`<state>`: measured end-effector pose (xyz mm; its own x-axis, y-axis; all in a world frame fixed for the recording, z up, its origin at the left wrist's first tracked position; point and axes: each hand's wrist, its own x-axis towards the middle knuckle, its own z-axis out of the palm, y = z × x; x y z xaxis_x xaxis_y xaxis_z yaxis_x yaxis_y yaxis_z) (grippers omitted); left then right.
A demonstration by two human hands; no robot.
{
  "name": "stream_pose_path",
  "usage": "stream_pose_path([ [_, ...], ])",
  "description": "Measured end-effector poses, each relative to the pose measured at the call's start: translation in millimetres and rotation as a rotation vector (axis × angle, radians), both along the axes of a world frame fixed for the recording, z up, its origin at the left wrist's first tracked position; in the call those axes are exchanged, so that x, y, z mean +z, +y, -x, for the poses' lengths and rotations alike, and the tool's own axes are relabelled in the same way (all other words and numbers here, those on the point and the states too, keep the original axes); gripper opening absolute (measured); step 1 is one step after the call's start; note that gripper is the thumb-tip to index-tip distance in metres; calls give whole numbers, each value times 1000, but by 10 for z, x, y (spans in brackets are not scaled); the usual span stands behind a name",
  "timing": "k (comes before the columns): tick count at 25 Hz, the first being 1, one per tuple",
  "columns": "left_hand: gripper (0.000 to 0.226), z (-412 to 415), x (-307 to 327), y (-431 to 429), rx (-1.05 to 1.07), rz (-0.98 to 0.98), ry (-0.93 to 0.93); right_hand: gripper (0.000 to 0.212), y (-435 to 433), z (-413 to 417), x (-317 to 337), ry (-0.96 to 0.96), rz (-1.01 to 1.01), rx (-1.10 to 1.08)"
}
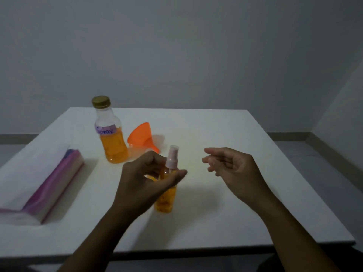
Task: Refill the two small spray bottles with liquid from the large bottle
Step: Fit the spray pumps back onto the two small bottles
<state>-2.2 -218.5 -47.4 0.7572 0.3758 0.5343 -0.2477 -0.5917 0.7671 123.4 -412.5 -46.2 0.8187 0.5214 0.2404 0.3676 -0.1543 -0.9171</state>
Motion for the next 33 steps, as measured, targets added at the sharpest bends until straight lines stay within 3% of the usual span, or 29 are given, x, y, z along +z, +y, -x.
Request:
stream_pose_path([
  [5, 32, 342, 50, 684, 257, 81, -13, 20, 238, 113, -146, -128, 198, 7],
  [9, 43, 349, -126, 1044, 525, 81, 45, 19, 508, 198, -156, -185, 243, 24],
  [13, 47, 267, -294, 1231, 572, 108, 75, 24, 833, 295, -136, -209, 276, -17],
  [19, 53, 177, -444, 1263, 541, 114, 52, 48, 1239, 401, -130, -210, 334, -42],
  [23, 66, 172, -424, 1265, 555, 115, 104, 32, 1335, 381, -156, -257, 313, -68],
  [25, 66, 211, -371, 1204, 587, -26, -19, 22, 1297, 349, -155, -269, 286, -78],
  [28, 56, 215, -283, 887, 410, -264, -211, 14, 1164, 312, -96, -245, 223, -96],
  [31, 77, 85, -290, 473, 58, -180, 75, 17, 1010, 299, 2, -214, 141, -107],
  [33, 77, -20, -325, 314, -8, -91, 171, 21, 913, 314, 44, -177, 100, -102],
])
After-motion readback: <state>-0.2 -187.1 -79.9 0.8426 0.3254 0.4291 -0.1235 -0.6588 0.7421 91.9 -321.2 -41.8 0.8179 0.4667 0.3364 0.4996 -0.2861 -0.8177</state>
